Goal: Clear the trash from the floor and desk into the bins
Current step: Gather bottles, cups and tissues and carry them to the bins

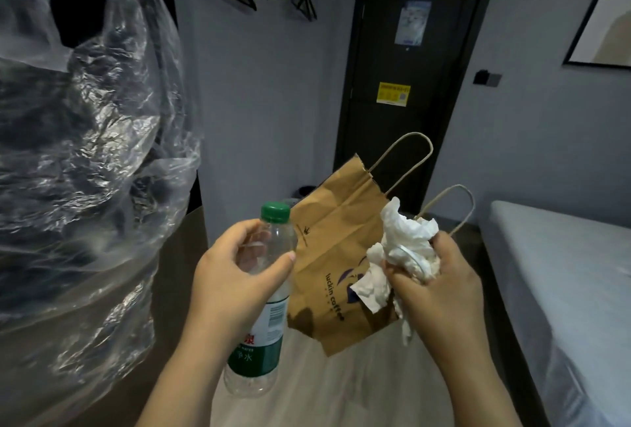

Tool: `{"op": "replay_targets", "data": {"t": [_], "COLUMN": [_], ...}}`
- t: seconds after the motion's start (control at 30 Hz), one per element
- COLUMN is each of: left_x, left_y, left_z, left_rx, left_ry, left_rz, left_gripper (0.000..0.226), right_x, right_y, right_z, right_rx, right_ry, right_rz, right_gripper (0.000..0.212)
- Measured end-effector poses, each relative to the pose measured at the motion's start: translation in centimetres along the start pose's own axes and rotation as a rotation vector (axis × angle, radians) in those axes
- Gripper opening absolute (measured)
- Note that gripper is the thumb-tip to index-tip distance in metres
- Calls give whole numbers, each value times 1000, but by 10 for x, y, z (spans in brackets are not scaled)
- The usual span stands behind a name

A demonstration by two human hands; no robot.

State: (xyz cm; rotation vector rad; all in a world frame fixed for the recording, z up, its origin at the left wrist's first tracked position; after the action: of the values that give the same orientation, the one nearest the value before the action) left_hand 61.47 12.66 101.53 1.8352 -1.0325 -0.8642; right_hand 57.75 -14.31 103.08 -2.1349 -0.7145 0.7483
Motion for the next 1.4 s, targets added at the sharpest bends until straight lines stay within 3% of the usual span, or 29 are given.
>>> {"op": "replay_targets", "data": {"t": [0.3, 0.67, 0.9, 1.4], "left_x": [93, 228, 306, 431], "left_y": [-66, -81, -122, -259], "left_z": [-100, -219, -296, -530], "left_rx": [-12, 31, -31, -133], "left_ry": [-55, -37, -54, -45], "left_rz": [-40, -108, -53, -62], "left_gripper": [36, 33, 35, 42], "right_x": [75, 137, 183, 382], "right_y": [70, 155, 217, 315], "right_z": [-96, -255, -334, -536], "right_rx": [58, 77, 125, 76], "right_ry": [22, -17, -15, -72], "right_rz": [86, 82, 123, 211], "right_gripper": [30, 26, 26, 22]}}
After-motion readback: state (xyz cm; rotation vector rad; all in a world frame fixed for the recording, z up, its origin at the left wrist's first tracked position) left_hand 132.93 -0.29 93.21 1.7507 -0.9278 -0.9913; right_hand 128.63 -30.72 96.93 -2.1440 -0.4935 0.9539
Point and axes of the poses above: each hand's wrist, its own z-axis away from the middle knuckle, its own x-axis out of the palm, y = z × x, the point moved 8 cm from there along -z, towards the middle knuckle, and after that the axes turned 11 degrees about y, right-handed, at the moved point
